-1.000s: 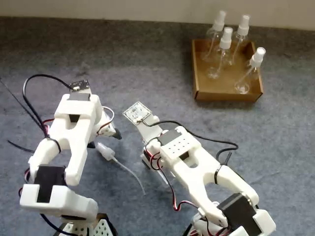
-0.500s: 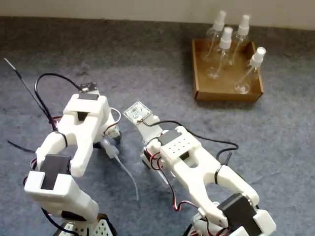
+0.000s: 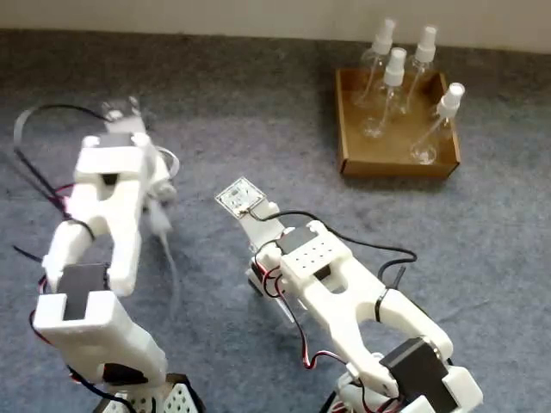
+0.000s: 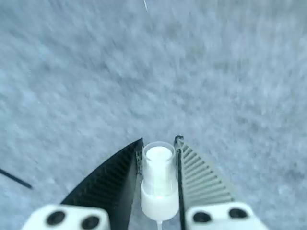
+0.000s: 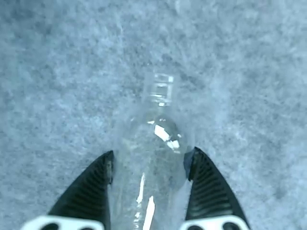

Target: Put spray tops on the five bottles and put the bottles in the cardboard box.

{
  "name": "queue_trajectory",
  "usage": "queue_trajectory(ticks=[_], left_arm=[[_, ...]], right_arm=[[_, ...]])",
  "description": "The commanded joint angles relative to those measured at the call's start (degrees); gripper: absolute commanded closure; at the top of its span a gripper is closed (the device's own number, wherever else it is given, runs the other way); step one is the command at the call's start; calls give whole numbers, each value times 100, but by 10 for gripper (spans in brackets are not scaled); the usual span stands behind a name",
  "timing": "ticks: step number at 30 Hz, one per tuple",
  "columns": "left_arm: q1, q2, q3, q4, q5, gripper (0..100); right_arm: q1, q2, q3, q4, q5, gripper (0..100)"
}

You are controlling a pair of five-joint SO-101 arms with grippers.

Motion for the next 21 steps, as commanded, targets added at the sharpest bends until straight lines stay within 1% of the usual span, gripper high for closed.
queue_trajectory(ticks=[1,3,4,7,11,15,16,18,21], left_arm=[[-259,75,-1464,-35,-1714,996],[-321,66,-1754,62,-2321,996],[-303,31,-1930,167,-2435,996],[-92,-259,-2677,774,-2453,996],[365,-1068,-3890,1591,-2435,996],[1015,-2070,-4637,2242,-2242,996],[1200,-2308,-4681,2338,-2180,996],[1596,-2774,-4673,2418,-2057,996],[2097,-3327,-4673,2418,-1582,996]], right_arm=[[101,-145,-4,-84,62,994],[101,-154,-4,-66,62,994],[101,-154,-4,-48,70,994],[101,-374,-31,215,62,994],[154,-1552,356,189,97,994],[444,-3099,1393,-479,141,994],[497,-3451,1675,-646,290,994],[523,-4127,2220,-1042,598,994],[497,-5068,3020,-1780,695,994]])
